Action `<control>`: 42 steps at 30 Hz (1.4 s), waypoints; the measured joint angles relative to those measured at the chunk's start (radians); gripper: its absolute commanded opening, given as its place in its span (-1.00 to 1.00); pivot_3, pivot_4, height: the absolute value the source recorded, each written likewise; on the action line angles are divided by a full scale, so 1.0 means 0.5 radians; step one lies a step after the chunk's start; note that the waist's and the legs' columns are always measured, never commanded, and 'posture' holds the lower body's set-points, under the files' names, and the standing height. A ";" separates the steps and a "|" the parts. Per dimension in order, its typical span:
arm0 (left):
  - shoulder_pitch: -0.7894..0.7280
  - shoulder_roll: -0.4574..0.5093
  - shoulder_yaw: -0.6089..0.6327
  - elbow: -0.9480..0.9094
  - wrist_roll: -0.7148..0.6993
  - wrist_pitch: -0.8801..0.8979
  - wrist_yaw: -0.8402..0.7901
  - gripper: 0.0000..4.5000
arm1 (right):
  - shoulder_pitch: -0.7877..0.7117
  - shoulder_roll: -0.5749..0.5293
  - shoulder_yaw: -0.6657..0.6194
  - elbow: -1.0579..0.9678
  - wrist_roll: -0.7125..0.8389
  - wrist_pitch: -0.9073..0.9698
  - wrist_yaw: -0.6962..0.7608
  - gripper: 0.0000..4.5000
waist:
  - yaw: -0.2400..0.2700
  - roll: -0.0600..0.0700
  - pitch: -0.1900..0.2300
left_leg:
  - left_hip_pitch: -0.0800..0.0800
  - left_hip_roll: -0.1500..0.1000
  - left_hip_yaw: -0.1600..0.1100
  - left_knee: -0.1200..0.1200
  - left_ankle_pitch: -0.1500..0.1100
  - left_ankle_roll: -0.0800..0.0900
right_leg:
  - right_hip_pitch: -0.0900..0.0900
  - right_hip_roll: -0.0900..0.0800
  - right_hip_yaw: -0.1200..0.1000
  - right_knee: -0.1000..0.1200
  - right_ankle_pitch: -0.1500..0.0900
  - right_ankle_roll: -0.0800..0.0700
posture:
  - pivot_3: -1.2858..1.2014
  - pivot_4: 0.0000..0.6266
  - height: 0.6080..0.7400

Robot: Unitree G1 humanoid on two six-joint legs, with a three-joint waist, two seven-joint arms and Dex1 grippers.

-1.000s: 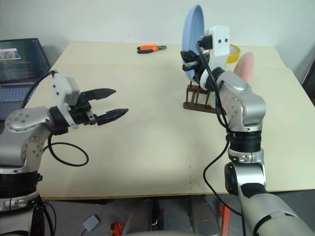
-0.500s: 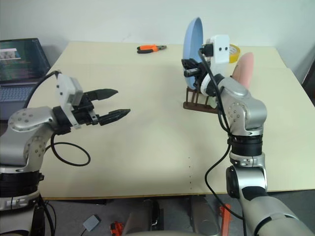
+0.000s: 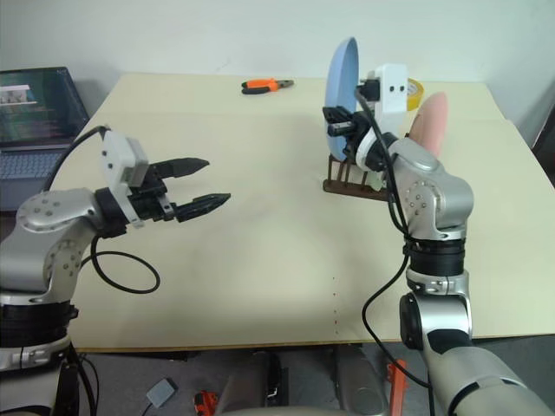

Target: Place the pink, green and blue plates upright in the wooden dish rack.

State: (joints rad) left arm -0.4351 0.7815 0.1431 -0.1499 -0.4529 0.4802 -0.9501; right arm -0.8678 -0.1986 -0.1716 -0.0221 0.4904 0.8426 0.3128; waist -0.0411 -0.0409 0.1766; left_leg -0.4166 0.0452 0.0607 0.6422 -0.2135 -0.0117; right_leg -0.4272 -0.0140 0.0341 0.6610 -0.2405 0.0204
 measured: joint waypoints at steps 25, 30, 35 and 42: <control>-0.019 0.000 -0.003 0.044 0.032 -0.007 -0.007 0.79 | 0.047 -0.055 -0.079 0.000 0.143 0.128 -0.071 0.20 | 0.001 0.000 0.000 | 0.000 0.000 0.000 -0.002 0.000 0.000 | 0.000 0.000 0.000 -0.002 -0.001 0.001 | 0.03 -0.52 1.00; -0.019 0.000 -0.004 0.044 0.034 -0.010 -0.007 0.79 | 0.047 -0.055 -0.079 0.000 0.142 0.113 -0.076 0.99 | 0.001 0.000 0.000 | -0.001 0.000 0.000 -0.002 0.000 0.000 | 0.000 0.000 0.000 -0.002 -0.001 0.001 | 0.03 -0.52 1.00; -0.019 0.000 -0.005 0.045 0.037 -0.011 -0.007 0.79 | 0.049 -0.070 -0.075 0.000 0.121 0.071 -0.075 0.99 | 0.001 0.000 0.000 | -0.001 0.000 0.000 -0.002 0.000 0.000 | 0.000 0.000 0.000 -0.003 -0.001 0.002 | 0.03 -0.52 1.00; -0.019 0.015 -0.005 0.068 0.042 -0.016 -0.018 0.79 | 0.048 -0.304 0.016 -0.073 0.073 0.034 0.058 0.99 | 0.002 0.000 0.000 | -0.001 0.000 0.000 -0.004 0.000 0.000 | 0.000 0.000 0.000 -0.005 -0.001 0.002 | 0.03 -0.52 1.00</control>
State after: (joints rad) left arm -0.4448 0.7892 0.1408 -0.1161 -0.4320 0.4723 -0.9593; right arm -0.8441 -0.3506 -0.1635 -0.0585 0.5270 0.8597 0.3418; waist -0.0403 -0.0408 0.1767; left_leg -0.4169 0.0451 0.0609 0.6404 -0.2136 -0.0117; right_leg -0.4272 -0.0139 0.0341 0.6585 -0.2412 0.0215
